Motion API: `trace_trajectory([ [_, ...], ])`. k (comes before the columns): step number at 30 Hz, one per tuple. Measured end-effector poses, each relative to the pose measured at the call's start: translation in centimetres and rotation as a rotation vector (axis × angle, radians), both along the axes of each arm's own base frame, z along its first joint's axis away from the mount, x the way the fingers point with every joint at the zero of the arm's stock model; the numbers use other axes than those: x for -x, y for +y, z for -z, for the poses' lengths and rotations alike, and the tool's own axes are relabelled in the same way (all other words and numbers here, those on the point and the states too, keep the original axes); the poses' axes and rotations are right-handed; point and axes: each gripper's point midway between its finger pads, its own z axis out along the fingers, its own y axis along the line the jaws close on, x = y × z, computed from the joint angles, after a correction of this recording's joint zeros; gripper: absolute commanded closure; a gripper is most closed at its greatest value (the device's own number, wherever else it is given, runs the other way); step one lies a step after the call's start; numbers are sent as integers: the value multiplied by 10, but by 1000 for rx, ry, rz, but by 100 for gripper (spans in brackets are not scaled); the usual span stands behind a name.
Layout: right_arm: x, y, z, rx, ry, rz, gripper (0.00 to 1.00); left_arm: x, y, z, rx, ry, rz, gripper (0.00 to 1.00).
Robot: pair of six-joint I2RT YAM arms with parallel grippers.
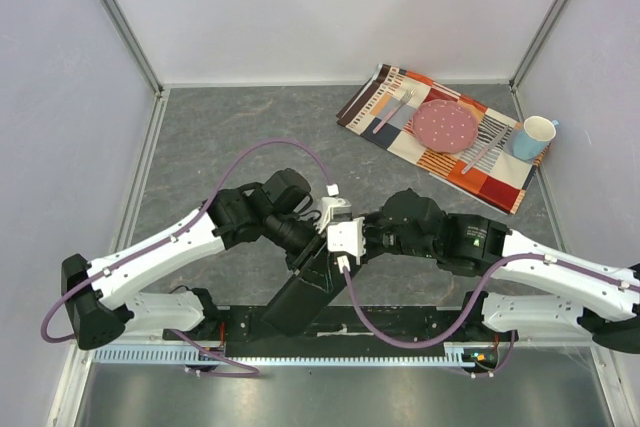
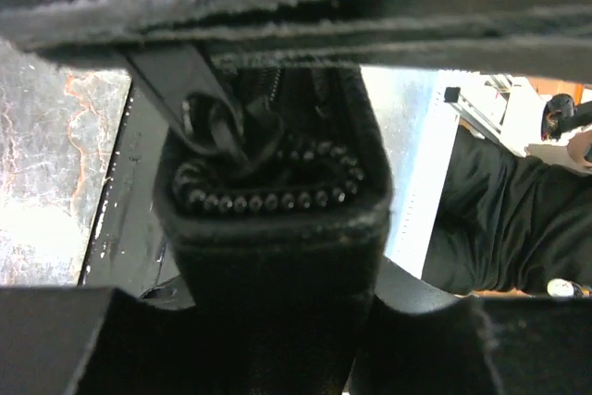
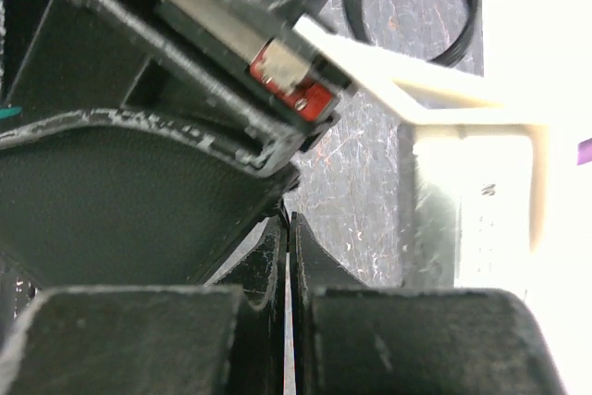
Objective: Sort the hair-cutting tools
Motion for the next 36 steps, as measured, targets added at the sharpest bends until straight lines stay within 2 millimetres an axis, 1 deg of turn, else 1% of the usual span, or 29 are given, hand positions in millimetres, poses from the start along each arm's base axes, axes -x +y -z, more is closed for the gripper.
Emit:
trace_trajectory([
  [4, 3, 8, -3, -23, 0, -6, 100, 6, -2, 5, 10, 24, 29, 98],
  [8, 6, 14, -6, -46, 7, -8, 100, 11, -7, 8, 37, 36, 62, 98],
  [12, 7, 14, -4, -39, 15, 1, 100, 12, -11, 10, 52, 42, 74, 98],
  [17, 5, 10, -1, -25, 16, 30, 83, 10, -12, 12, 51, 31, 67, 98],
  [19, 2, 8, -1, -23, 9, 59, 71, 6, -14, 13, 48, 11, 49, 98],
  [22, -8, 1, -4, -27, -17, 143, 63, -5, -18, 11, 35, 2, -9, 98],
  [24, -18, -6, -6, -55, -19, 236, 55, -17, -21, 10, 29, 4, -50, 98],
  [26, -29, -20, -5, -84, -11, 364, 49, -33, -21, 15, 9, 4, -96, 98],
  [27, -34, -28, -4, -103, -3, 434, 41, -39, -21, 20, -6, 13, -116, 98],
  [28, -39, -35, -2, -119, 4, 496, 41, -44, -20, 24, -18, 21, -130, 98],
  [30, -50, -56, 2, -152, 12, 665, 43, -59, -19, 32, -42, 40, -171, 98],
  [31, -55, -67, 4, -168, 21, 746, 40, -66, -19, 35, -50, 48, -189, 98],
  [32, -59, -77, 7, -183, 30, 821, 35, -73, -19, 38, -55, 54, -208, 98],
  [33, -63, -86, 9, -203, 41, 886, 16, -79, -19, 39, -57, 60, -221, 98],
  [34, -64, -91, 11, -226, 56, 930, 7, -86, -22, 40, -55, 67, -234, 98],
  [35, -67, -100, 15, -256, 74, 991, 2, -96, -26, 41, -49, 69, -248, 98],
  [36, -68, -106, 17, -277, 91, 1027, 2, -103, -30, 42, -46, 73, -255, 98],
])
